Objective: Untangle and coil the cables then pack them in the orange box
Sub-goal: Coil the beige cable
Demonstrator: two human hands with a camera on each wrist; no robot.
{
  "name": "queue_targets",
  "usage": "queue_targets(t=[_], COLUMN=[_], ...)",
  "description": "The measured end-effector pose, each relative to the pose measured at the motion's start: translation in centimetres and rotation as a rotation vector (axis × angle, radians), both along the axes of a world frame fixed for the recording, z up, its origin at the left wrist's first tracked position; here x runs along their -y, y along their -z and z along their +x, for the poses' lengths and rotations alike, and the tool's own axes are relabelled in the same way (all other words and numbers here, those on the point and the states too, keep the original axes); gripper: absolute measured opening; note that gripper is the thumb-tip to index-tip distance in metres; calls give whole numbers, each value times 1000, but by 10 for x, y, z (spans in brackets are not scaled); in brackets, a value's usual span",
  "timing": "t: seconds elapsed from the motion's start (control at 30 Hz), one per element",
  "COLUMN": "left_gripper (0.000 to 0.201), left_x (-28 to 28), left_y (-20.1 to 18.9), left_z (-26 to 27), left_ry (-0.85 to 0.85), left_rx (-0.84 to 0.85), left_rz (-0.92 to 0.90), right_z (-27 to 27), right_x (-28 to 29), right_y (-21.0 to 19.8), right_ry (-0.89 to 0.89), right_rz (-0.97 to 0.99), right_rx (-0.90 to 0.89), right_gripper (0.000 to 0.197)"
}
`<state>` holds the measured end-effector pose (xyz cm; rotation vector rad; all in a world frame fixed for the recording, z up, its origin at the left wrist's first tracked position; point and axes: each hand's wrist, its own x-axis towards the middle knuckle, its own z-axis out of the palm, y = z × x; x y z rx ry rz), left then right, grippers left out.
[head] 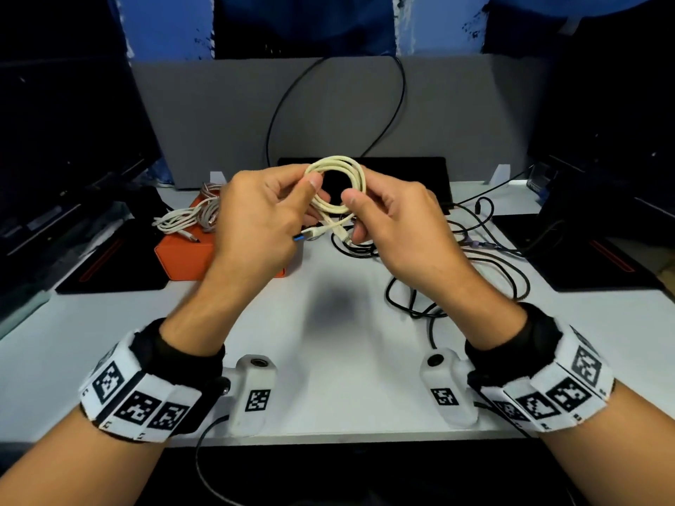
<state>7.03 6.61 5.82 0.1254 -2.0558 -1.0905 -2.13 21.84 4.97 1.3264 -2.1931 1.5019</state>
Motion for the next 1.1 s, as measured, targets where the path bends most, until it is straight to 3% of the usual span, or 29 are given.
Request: queue_targets(t=[0.3, 0.5, 0.77, 1.0, 1.1], left_gripper=[22, 20, 7, 15, 7], left_x=[-5, 9, 25, 16, 6], left_y=[0, -9, -20, -25, -20], left_z=[-1, 2, 11, 11, 7], left_ry=[87, 332, 319, 489, 381], left_rx=[87, 331, 442, 310, 227], left_rz=[-33, 94, 165, 628, 608], right_z=[-15, -15, -11, -5, -6], right_x=[4, -2, 4, 7, 8], right_y=[5, 0, 6, 9, 8], right_ry=[78, 151, 232, 321, 270], right_rz=[-79, -11, 60, 207, 217], right_rx=[94, -70, -381, -508, -465], right_gripper=[24, 23, 25, 12, 15])
